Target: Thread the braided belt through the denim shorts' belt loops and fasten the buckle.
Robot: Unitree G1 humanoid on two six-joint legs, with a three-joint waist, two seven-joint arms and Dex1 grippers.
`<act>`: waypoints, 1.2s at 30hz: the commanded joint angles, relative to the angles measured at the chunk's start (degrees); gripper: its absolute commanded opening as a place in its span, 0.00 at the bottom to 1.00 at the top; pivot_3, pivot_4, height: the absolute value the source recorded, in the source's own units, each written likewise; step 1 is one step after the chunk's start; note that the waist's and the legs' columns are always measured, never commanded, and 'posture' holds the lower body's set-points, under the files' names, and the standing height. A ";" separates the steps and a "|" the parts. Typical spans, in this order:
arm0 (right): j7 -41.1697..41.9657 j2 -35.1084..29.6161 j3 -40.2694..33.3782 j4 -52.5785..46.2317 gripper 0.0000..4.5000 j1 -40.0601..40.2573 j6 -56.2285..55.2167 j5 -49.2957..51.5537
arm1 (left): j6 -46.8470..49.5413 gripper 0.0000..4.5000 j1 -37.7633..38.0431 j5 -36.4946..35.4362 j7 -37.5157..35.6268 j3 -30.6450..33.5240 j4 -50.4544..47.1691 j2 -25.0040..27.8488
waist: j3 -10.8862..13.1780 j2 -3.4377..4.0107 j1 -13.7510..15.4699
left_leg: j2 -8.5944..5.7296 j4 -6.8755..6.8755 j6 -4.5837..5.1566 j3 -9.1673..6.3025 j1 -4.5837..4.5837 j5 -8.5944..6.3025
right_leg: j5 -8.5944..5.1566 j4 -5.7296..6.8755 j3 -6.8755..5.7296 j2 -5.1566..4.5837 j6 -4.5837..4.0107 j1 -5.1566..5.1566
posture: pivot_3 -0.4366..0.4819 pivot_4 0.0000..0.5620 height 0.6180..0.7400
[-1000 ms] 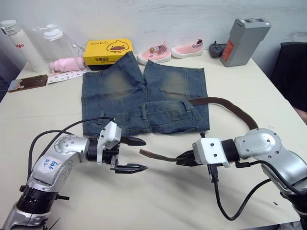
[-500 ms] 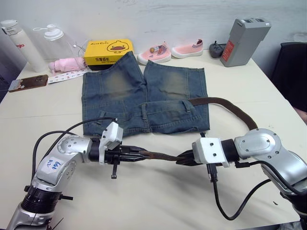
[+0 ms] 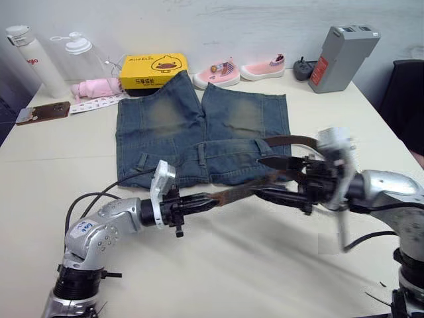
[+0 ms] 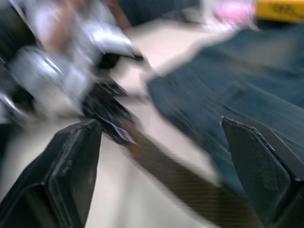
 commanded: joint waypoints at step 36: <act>-37.70 18.63 7.71 4.83 0.00 9.54 -19.32 31.21 | 2.75 0.35 -3.43 -16.64 11.37 2.96 -3.14 2.68 | -0.03 -0.03 -0.66 | -0.04 -0.02 -0.05 0.09 0.07 0.08 | 0.00 0.24 0.18 0.14 -0.02 -0.09 | 0.48 0.27 0.15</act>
